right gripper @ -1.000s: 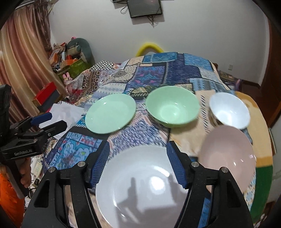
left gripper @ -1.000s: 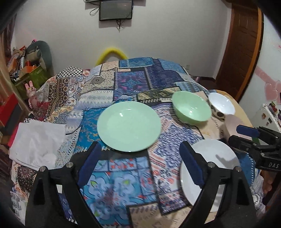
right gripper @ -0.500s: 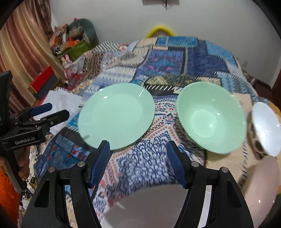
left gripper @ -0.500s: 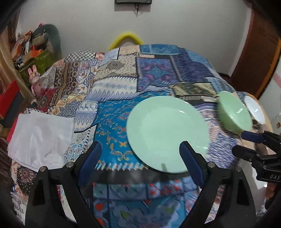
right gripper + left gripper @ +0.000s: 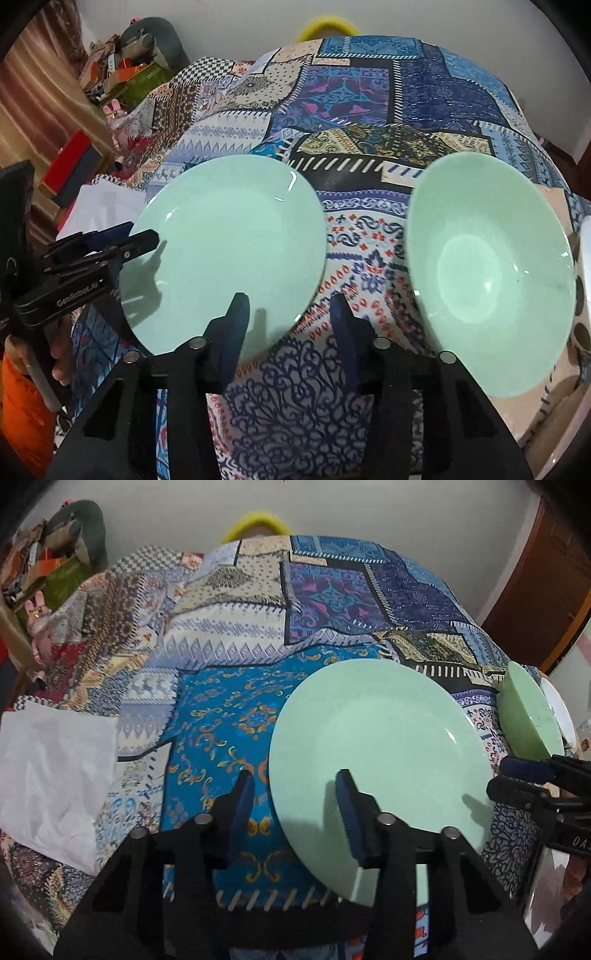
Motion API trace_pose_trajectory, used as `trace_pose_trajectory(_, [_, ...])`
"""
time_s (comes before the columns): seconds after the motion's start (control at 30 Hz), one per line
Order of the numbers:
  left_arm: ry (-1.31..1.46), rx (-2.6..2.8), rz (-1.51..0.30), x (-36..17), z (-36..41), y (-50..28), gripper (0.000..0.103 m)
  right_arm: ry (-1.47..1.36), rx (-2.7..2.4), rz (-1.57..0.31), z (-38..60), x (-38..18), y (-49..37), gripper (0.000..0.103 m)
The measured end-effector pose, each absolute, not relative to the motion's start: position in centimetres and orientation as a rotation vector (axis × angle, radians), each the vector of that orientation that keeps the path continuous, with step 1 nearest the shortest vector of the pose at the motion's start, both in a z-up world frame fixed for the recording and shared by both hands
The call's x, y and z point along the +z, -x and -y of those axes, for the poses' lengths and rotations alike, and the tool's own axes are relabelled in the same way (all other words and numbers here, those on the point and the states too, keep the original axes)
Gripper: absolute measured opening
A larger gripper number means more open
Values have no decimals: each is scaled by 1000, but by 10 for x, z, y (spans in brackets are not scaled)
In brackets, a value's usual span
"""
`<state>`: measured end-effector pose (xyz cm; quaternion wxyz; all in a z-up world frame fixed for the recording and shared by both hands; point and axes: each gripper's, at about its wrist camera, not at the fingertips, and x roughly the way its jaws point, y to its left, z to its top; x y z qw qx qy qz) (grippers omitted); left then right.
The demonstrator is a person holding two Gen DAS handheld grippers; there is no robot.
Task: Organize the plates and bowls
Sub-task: 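Grasp the pale green plate at opposite rims with both grippers and lift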
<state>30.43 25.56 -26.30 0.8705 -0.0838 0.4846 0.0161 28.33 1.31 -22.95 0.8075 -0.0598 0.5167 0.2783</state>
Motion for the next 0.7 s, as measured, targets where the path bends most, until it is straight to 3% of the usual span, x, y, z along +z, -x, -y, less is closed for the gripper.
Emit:
trace_pose_trajectory(0.17, [196,17,-1013,-265,-259,-307,24,64,595,-1157,-14,-241,-292,35])
trace_pose_trajectory(0.3, [201,8,-1021,-264,-261,-301,23,63,600,-1165,-11,-240,-290,28])
trace_pose_trajectory(0.7, [202,8,-1075,-259,-259,-231,23,148,723,-1192,-15,-240,-256,25])
